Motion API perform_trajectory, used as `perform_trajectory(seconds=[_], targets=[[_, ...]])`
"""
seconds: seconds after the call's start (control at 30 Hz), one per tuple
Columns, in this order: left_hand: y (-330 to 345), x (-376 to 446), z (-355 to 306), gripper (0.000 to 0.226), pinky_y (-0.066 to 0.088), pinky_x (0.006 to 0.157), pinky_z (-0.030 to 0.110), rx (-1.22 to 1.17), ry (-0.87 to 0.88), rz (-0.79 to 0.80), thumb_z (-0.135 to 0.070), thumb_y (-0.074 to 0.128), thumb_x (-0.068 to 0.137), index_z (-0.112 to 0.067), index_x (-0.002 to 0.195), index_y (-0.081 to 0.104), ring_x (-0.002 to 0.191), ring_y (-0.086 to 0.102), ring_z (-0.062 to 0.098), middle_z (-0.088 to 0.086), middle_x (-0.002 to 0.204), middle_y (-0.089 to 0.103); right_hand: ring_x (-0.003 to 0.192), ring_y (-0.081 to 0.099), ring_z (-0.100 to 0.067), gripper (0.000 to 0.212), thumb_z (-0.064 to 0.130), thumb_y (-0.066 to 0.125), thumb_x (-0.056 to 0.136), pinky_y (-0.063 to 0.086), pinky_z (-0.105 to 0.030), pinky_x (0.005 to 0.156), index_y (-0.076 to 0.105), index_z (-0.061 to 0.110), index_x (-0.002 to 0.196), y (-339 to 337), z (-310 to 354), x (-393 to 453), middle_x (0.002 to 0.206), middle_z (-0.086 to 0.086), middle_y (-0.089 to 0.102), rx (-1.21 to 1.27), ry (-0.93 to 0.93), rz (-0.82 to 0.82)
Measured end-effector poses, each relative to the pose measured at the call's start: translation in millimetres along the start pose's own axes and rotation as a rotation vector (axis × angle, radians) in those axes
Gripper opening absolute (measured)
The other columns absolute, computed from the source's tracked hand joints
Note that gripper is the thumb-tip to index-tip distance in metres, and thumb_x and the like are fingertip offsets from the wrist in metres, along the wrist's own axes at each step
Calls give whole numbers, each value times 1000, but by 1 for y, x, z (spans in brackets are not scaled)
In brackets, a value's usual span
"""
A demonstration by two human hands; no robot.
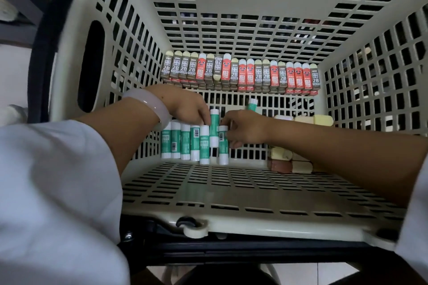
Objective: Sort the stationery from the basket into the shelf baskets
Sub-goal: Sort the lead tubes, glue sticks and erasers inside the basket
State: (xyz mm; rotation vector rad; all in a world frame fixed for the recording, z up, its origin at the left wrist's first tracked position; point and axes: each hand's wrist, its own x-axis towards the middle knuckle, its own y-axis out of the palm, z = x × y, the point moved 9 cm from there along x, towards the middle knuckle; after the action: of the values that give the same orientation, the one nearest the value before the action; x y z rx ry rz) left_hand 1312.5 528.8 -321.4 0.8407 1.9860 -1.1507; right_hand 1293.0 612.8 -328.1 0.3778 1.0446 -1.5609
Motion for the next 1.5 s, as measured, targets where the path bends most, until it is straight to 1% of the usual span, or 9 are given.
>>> perform_trajectory(seconds=[0.17, 0.37, 0.63, 0.77, 0.9, 1.2, 1.37, 1.43, 1.5], targets=[[-18, 2, 5, 45, 37, 85, 26, -42, -36, -216, -17, 42, 97, -17, 141, 36, 113, 48, 23, 8, 136, 47, 108, 51, -31, 34, 5, 47, 88, 49, -41, 86, 53, 7, 121, -70, 9, -8, 117, -14, 53, -469, -67, -547], [7, 5, -7, 35, 35, 105, 36, -33, 51, -16, -12, 44, 95, -17, 130, 51, 122, 45, 21, 6, 136, 48, 108, 53, -32, 32, 4, 49, 88, 47, -37, 85, 53, 4, 120, -56, -3, 3, 122, -16, 51, -536, -1, -340], [-1, 0, 23, 31, 41, 84, 31, 244, -206, -68, -10, 36, 96, -7, 122, 55, 103, 52, 23, 9, 126, 54, 62, 52, -20, 34, 12, 49, 91, 47, -27, 53, 46, 7, 125, -9, -1, -3, 101, -11, 55, -205, 4, -83], [7, -3, 21, 40, 38, 94, 32, 168, -205, 57, -4, 36, 94, -12, 131, 47, 124, 42, 23, 6, 141, 41, 70, 63, -31, 39, 12, 48, 93, 56, -32, 59, 39, 10, 130, 2, -13, -2, 119, -17, 47, 17, 144, -65], [2, -2, 19, 39, 38, 92, 29, 148, -206, -7, -3, 35, 95, -10, 130, 50, 122, 44, 23, 6, 139, 44, 69, 59, -22, 41, 12, 51, 92, 58, -32, 66, 40, 11, 132, 1, -21, -2, 105, -12, 49, 222, 182, -100], [-5, -1, 12, 34, 35, 90, 26, -29, -172, -110, -9, 37, 96, -10, 127, 53, 119, 46, 20, 5, 136, 48, 74, 53, -17, 34, 16, 47, 91, 46, -25, 56, 48, 10, 125, -15, 2, -2, 116, -10, 55, -173, -3, -156], [-34, -18, 34, 31, 47, 77, 30, -726, -320, -456, -15, 41, 97, -4, 124, 49, 97, 55, 22, 12, 119, 57, 103, 56, -26, 33, 6, 45, 90, 51, -38, 86, 53, 10, 122, -86, 22, -14, 122, -9, 53, -291, -173, -605], [-31, -30, 42, 34, 49, 76, 30, -1105, -399, -484, -13, 46, 95, -3, 127, 45, 96, 57, 24, 14, 121, 56, 124, 42, -29, 46, 2, 44, 89, 42, -39, 100, 43, 11, 135, -95, 31, -10, 137, -10, 42, -399, -247, -633], [-39, -40, 53, 37, 51, 79, 35, -1071, -430, -570, -15, 58, 88, -7, 123, 50, 100, 58, 28, 12, 116, 58, 136, 27, -28, 58, 1, 44, 88, 32, -39, 109, 31, 14, 143, -88, 36, 0, 150, -8, 26, -508, -284, -537]])
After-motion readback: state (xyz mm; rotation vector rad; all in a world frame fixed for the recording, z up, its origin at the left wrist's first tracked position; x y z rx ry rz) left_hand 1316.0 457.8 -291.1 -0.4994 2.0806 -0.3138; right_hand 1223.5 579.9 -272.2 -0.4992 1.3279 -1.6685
